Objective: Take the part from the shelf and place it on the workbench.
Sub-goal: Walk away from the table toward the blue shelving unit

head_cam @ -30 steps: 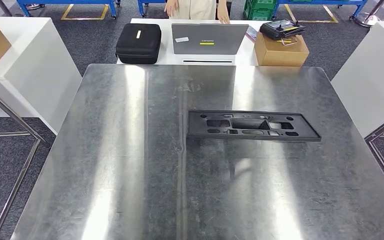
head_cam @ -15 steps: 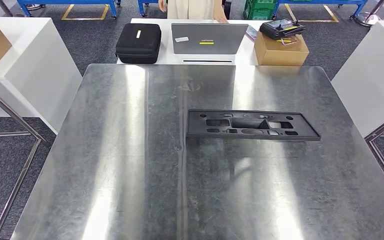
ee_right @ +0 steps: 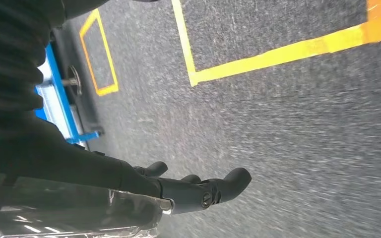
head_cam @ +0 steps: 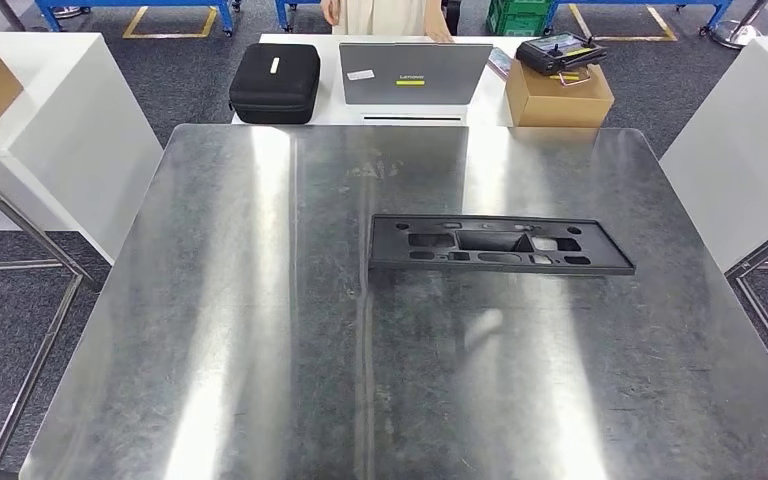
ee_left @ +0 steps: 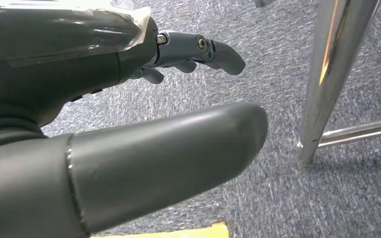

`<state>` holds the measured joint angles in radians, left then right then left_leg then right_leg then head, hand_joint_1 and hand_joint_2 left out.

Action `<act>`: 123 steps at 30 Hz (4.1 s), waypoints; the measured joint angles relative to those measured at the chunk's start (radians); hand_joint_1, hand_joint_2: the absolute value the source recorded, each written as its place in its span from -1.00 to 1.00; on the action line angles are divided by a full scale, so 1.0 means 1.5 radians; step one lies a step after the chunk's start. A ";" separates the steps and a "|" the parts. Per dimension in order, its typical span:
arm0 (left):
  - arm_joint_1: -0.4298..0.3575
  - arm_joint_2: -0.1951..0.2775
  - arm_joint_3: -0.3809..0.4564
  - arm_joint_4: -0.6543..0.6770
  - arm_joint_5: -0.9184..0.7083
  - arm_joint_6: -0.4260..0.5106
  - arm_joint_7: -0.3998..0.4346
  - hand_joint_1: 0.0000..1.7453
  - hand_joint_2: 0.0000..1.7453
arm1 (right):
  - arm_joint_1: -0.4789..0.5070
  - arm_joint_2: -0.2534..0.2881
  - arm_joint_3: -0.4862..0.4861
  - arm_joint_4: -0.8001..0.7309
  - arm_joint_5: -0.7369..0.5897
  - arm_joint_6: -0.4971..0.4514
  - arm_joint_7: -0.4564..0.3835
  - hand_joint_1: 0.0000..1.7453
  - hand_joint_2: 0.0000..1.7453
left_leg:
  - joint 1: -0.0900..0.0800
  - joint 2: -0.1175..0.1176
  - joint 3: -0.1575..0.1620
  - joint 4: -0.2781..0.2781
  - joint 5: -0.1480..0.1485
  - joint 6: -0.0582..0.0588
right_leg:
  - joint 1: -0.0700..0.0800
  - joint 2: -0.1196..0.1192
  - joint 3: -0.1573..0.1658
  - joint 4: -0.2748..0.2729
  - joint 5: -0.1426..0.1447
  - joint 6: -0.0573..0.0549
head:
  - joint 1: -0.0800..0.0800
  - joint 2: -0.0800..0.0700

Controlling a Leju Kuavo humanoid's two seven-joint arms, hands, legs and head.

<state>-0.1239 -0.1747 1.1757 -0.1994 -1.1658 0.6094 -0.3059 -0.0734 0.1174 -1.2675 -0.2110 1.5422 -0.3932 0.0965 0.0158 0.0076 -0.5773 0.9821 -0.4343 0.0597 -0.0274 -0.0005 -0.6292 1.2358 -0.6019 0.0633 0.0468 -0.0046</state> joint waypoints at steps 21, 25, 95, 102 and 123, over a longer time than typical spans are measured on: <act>-0.001 0.004 0.001 0.000 0.005 0.001 -0.006 -1.00 -1.00 | -0.003 0.002 0.005 0.002 0.007 0.000 0.002 -1.00 1.00 | 0.002 -0.010 0.067 0.004 -0.066 -0.023 | 0.016 -0.002 0.032 -0.169 0.125 -0.021 | 0.003 0.000; -0.001 0.002 0.002 0.000 0.009 0.001 -0.007 -1.00 -1.00 | -0.002 0.001 0.007 0.002 0.009 0.000 0.003 -1.00 1.00 | -0.001 -0.005 0.045 -0.002 -0.041 -0.001 | 0.015 0.000 0.012 -0.131 0.092 -0.013 | 0.007 0.000; -0.003 -0.002 0.001 0.000 0.008 0.015 -0.006 -1.00 -1.00 | -0.008 -0.003 0.019 0.005 0.013 0.005 0.006 -1.00 1.00 | -0.005 0.005 -0.051 0.005 0.049 -0.009 | 0.008 -0.003 0.122 -0.123 0.042 0.003 | 0.013 0.000; 0.002 -0.004 0.000 0.000 0.001 0.022 -0.001 -1.00 -1.00 | -0.008 -0.004 0.021 0.005 0.012 0.010 0.012 -1.00 1.00 | 0.002 0.000 -0.086 0.048 0.002 -0.036 | 0.003 -0.007 0.128 -0.208 0.060 -0.041 | 0.004 0.000; -0.002 -0.007 -0.008 0.000 -0.006 0.019 0.000 -1.00 -1.00 | -0.004 0.000 0.021 0.005 0.003 0.008 0.011 -1.00 1.00 | -0.004 0.004 -0.022 -0.001 0.015 -0.004 | 0.007 -0.004 0.017 0.009 0.042 0.005 | 0.000 0.000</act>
<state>-0.1276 -0.1849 1.1637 -0.1987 -1.1742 0.6386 -0.3056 -0.0792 0.1168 -1.2356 -0.2039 1.5461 -0.3811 0.1136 0.0105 0.0130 -0.6100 0.9806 -0.4123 0.0538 -0.0163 -0.0069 -0.6043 1.2498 -0.5393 0.0704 0.0462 -0.0046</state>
